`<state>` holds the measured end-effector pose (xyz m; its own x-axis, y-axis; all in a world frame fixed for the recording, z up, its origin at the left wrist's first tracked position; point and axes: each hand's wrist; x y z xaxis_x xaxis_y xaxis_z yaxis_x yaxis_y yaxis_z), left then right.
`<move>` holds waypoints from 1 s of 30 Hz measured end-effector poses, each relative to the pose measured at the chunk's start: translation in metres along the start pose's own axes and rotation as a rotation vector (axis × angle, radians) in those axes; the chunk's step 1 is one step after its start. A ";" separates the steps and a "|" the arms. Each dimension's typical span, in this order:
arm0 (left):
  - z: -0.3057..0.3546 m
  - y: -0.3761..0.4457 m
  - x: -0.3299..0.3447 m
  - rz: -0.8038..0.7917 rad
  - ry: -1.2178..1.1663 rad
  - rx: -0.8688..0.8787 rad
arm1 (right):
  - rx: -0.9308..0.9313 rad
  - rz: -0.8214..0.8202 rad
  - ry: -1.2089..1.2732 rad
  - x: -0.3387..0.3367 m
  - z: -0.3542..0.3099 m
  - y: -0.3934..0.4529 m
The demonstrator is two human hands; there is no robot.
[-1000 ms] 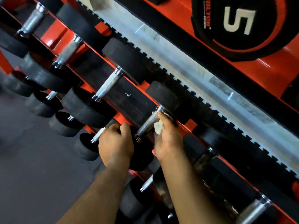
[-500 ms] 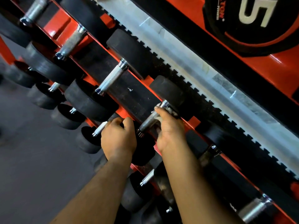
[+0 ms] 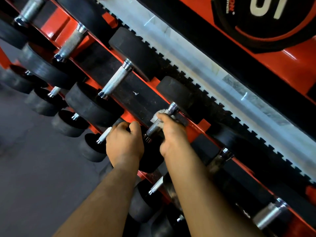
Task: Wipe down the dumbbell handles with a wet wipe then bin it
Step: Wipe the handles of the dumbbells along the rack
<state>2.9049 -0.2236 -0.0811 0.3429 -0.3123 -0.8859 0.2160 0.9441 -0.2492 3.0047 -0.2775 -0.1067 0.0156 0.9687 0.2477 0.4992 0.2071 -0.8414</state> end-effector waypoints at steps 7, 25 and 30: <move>-0.002 0.002 0.002 -0.015 -0.007 -0.021 | 0.120 -0.188 0.054 -0.001 -0.010 -0.004; -0.003 0.002 0.001 -0.023 -0.016 -0.019 | 0.049 -0.135 0.106 -0.029 0.012 -0.027; 0.000 0.000 -0.002 -0.026 -0.013 -0.012 | 0.174 -0.234 -0.078 -0.004 0.001 -0.025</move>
<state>2.9047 -0.2229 -0.0796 0.3491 -0.3381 -0.8740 0.2137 0.9368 -0.2770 2.9914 -0.2867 -0.0877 -0.1528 0.8980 0.4125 0.3252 0.4399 -0.8371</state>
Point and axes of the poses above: each hand's wrist, its own y-axis towards the middle knuckle, its own x-axis out of the palm, z = x × y, and after that the axes turned 14 degrees about y, right-handed
